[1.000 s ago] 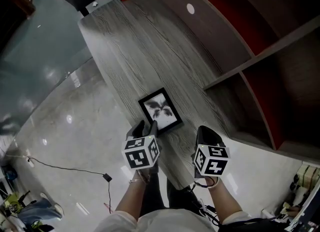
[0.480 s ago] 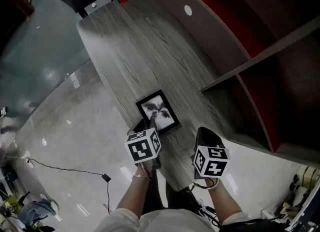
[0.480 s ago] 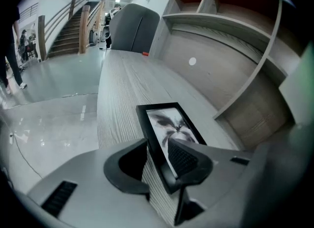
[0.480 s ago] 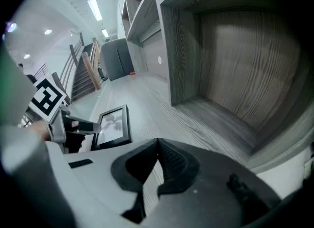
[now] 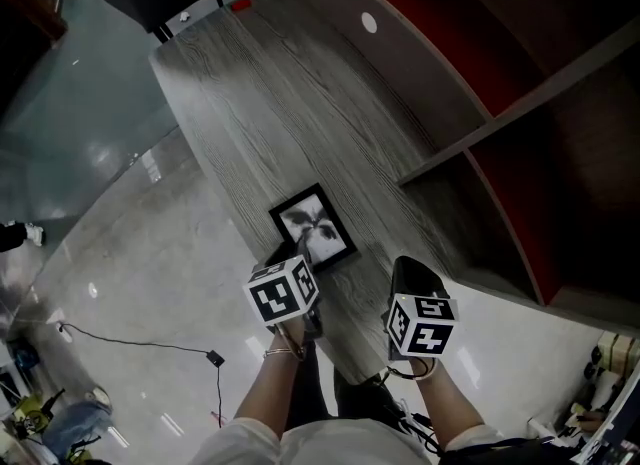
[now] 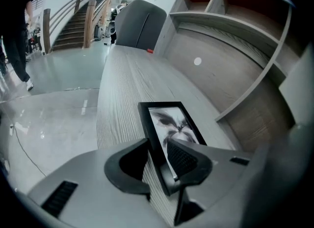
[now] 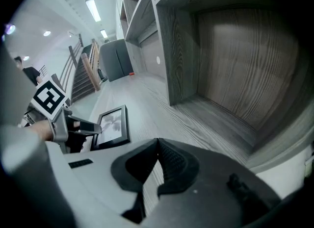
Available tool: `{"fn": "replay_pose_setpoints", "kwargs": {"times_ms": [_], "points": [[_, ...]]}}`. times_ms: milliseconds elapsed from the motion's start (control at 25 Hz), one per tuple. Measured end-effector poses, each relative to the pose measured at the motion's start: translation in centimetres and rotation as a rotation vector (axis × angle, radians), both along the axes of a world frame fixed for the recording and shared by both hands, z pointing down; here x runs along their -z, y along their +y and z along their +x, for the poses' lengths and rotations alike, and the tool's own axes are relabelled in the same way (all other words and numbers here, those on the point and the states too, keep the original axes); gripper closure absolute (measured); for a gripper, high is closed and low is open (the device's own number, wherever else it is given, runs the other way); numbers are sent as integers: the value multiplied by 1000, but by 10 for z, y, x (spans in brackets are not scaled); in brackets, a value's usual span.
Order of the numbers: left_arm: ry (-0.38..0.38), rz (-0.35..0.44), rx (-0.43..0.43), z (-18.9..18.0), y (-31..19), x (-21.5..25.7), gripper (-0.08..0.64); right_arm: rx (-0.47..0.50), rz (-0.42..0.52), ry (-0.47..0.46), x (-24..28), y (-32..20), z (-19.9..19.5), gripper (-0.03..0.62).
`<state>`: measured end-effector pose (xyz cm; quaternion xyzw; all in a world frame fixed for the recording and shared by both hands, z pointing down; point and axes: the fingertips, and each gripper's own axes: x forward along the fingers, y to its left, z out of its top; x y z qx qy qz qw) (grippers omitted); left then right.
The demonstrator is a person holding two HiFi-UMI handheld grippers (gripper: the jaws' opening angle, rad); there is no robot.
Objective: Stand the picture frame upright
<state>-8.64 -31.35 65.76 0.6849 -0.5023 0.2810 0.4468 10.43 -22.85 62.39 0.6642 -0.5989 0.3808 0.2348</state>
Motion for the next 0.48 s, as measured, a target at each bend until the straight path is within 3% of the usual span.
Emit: {"fn": "replay_pose_setpoints", "kwargs": {"times_ms": [480], "points": [[64, -56, 42, -5, -1, 0, 457, -6, 10, -4, 4, 5, 1, 561]]}}
